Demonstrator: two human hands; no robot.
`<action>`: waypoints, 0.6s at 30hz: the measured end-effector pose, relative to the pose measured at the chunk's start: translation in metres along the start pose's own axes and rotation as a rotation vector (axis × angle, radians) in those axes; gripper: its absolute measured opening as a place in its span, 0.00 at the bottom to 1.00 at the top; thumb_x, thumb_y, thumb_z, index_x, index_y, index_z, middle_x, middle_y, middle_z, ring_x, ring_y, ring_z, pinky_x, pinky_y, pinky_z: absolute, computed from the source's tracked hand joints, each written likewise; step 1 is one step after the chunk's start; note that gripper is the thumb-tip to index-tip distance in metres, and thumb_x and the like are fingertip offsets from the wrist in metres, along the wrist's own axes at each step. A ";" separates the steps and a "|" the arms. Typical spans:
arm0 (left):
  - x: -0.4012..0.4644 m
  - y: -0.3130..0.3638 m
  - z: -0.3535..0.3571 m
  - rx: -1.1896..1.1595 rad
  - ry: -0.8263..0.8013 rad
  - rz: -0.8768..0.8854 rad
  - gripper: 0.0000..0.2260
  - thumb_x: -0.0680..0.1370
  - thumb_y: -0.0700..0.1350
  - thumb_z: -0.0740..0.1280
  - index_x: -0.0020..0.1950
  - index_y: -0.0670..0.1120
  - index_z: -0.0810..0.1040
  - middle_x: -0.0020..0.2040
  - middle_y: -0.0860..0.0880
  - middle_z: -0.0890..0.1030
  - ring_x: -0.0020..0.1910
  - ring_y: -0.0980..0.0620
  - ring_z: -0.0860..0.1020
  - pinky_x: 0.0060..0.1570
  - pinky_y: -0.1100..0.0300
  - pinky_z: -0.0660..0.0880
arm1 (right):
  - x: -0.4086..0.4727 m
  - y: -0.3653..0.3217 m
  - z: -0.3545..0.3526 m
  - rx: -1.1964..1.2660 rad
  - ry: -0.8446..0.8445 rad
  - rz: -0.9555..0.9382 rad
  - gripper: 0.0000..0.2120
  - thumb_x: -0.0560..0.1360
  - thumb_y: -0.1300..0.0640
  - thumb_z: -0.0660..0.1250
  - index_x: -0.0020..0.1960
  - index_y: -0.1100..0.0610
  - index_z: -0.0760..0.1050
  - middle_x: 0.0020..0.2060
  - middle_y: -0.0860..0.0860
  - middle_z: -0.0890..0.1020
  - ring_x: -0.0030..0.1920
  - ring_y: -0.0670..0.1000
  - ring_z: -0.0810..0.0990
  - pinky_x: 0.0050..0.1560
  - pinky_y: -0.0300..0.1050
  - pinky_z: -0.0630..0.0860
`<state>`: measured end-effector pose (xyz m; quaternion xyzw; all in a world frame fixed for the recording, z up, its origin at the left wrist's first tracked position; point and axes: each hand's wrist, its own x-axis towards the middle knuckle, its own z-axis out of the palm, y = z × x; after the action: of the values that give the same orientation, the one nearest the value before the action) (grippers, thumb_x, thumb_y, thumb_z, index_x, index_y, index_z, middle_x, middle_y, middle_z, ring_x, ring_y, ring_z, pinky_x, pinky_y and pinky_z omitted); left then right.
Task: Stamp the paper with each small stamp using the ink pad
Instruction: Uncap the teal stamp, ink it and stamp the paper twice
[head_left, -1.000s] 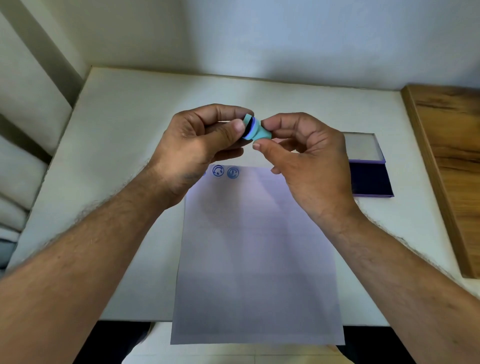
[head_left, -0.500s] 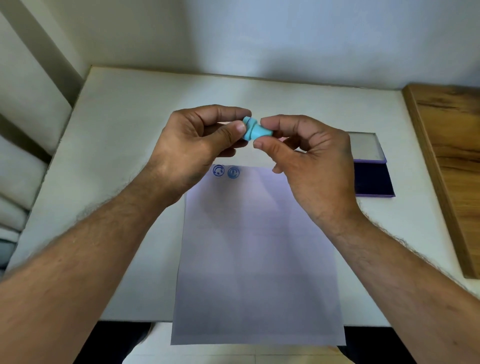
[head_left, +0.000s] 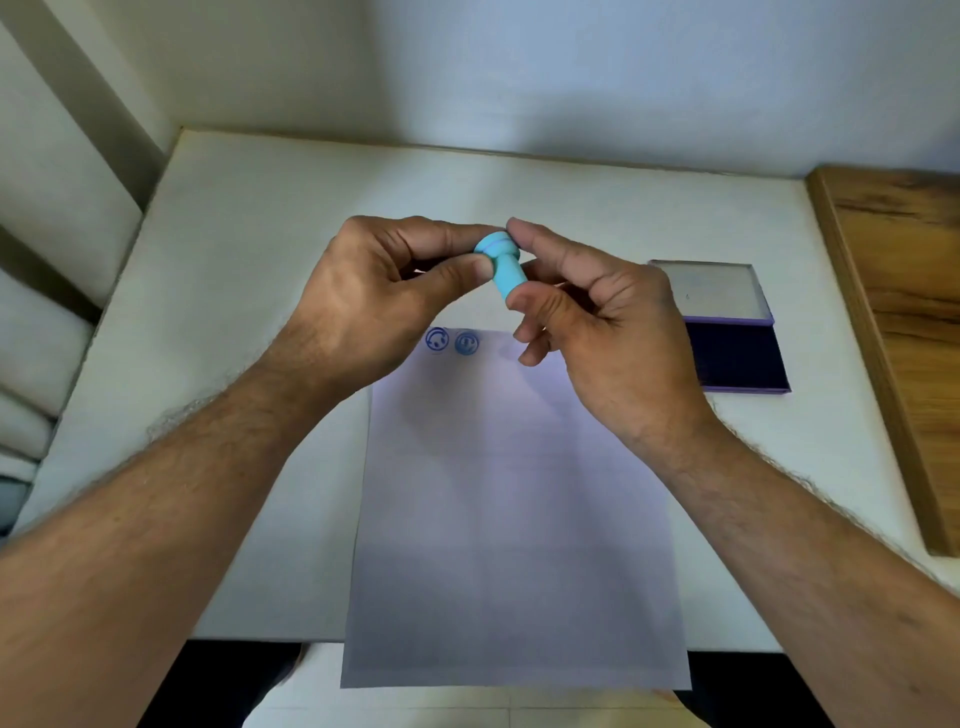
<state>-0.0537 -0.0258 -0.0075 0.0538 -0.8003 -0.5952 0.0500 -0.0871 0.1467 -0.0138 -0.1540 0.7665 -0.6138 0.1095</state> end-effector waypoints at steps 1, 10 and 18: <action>0.000 -0.001 0.000 0.009 -0.002 -0.001 0.10 0.76 0.40 0.69 0.54 0.51 0.83 0.48 0.54 0.85 0.47 0.55 0.82 0.55 0.55 0.78 | -0.001 0.000 0.001 -0.002 -0.014 0.004 0.19 0.76 0.65 0.68 0.66 0.55 0.76 0.42 0.47 0.82 0.33 0.49 0.80 0.37 0.48 0.83; 0.000 0.001 0.005 -0.076 0.035 -0.027 0.09 0.76 0.36 0.69 0.51 0.48 0.84 0.41 0.49 0.86 0.40 0.53 0.82 0.44 0.61 0.78 | -0.006 -0.004 0.004 0.026 0.065 -0.027 0.15 0.78 0.66 0.65 0.63 0.56 0.78 0.41 0.52 0.84 0.35 0.51 0.84 0.34 0.46 0.82; 0.004 0.001 -0.006 -0.413 0.036 -0.162 0.09 0.68 0.43 0.72 0.46 0.42 0.84 0.43 0.42 0.86 0.42 0.46 0.83 0.44 0.57 0.80 | -0.006 -0.005 0.008 0.047 0.114 -0.070 0.11 0.76 0.65 0.68 0.57 0.58 0.81 0.47 0.52 0.86 0.42 0.49 0.86 0.39 0.46 0.84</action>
<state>-0.0571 -0.0314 -0.0047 0.1169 -0.6535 -0.7474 0.0261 -0.0784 0.1405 -0.0107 -0.1427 0.7510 -0.6429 0.0477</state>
